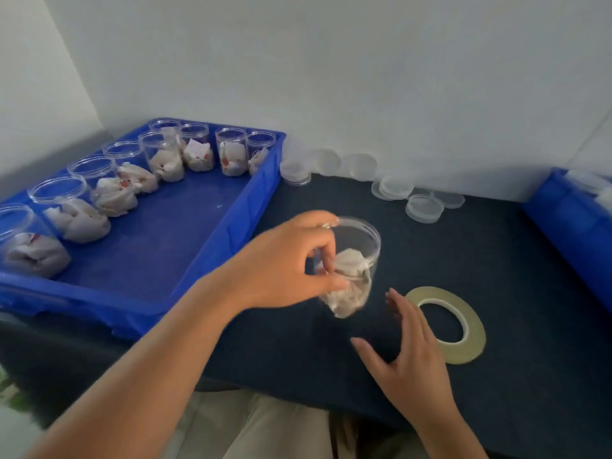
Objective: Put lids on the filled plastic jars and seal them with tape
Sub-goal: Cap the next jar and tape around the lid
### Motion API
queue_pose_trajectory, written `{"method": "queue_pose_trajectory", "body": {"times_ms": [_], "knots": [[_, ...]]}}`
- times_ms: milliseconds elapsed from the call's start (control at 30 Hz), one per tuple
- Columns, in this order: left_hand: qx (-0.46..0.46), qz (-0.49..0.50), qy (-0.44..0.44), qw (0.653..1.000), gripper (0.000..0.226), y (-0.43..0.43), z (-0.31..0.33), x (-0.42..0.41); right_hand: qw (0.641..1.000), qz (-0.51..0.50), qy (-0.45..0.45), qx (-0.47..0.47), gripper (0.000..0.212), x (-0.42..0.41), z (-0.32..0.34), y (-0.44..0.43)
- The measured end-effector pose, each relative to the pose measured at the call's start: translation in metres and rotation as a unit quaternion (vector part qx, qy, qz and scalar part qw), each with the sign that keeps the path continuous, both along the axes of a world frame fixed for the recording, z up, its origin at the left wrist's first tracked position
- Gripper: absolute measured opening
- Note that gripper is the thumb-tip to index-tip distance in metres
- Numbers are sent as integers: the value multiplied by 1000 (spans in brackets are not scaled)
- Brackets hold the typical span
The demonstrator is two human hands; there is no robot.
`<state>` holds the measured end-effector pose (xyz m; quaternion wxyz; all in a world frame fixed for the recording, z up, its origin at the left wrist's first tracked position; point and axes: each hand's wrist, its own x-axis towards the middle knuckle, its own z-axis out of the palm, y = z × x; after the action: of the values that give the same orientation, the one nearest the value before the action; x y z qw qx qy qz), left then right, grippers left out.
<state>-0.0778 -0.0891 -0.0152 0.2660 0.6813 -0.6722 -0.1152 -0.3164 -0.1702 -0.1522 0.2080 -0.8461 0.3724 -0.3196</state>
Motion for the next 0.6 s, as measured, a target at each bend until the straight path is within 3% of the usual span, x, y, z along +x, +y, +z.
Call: {"method": "queue_pose_trajectory", "body": {"times_ms": [167,300,367,433,467,533,600], "knots": [[29,-59,29,997,31,-7,-50,-35,995,13,-55,87,119,-3,4,-2],[31,-126,64,989,38,-19,-63,-40,994,22,-70,79,113,-2,0,-7],[59,-182,176,966,59,-30,-58,-30,992,15,-92,85,107,-2,0,-10],[65,-143,297,942,53,-53,-51,-20,991,12,-96,89,107,-2,-1,-11],[51,-89,317,943,46,-73,-50,-16,991,13,-93,91,110,-2,-2,-11],[44,16,276,960,38,-122,-50,-9,991,20,-85,103,115,-1,-2,-9],[109,36,212,971,33,-179,-53,-5,989,20,-80,120,118,-2,-3,-11]]}}
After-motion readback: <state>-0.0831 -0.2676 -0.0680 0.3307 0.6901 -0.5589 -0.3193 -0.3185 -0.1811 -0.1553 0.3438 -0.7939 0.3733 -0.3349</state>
